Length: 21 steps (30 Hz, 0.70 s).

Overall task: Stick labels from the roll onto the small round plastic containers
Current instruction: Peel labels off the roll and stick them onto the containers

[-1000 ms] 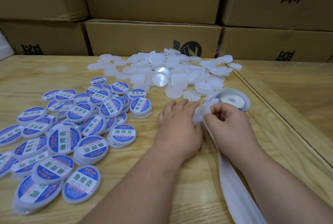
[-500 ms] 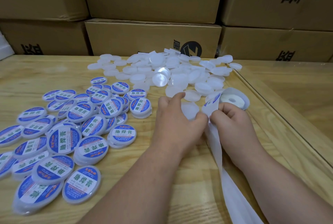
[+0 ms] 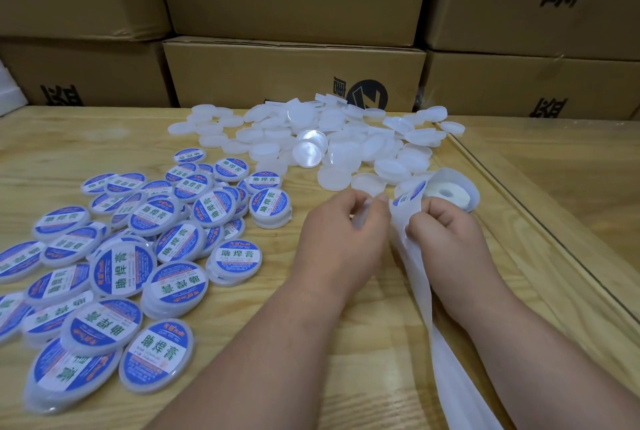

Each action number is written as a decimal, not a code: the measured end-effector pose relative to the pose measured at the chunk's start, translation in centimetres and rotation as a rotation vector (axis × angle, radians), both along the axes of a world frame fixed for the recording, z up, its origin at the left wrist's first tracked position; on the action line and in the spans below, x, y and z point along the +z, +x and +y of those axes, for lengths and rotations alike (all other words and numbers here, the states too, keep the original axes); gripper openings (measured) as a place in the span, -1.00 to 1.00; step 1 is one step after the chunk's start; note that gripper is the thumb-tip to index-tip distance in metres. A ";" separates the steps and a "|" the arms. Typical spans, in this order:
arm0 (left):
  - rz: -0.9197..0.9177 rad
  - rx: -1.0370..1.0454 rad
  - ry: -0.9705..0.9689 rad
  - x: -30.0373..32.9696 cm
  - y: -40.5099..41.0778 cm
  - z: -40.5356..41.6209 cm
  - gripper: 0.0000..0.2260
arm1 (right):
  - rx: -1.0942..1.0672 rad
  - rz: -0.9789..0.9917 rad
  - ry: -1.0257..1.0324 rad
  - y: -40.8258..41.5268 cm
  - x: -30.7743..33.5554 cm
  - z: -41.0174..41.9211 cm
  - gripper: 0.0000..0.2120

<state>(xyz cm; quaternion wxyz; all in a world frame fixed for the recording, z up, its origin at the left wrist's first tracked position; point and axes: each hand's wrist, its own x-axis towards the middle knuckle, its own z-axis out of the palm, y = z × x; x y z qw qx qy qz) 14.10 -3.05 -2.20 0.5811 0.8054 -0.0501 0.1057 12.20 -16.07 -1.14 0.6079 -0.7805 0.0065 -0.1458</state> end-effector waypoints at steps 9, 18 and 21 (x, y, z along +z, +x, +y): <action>-0.018 -0.049 -0.200 0.5 0.2 0.5 -0.84 | 0.208 -0.014 -0.036 -0.2 -0.3 0.0 -0.79; -0.001 -0.214 -0.231 0.8 0.0 0.8 -0.83 | 0.215 0.028 0.118 0.0 -0.3 0.2 -0.82; 0.000 -0.177 -0.245 0.8 0.0 0.7 -0.87 | 0.220 0.022 0.080 0.2 -0.8 0.1 -0.76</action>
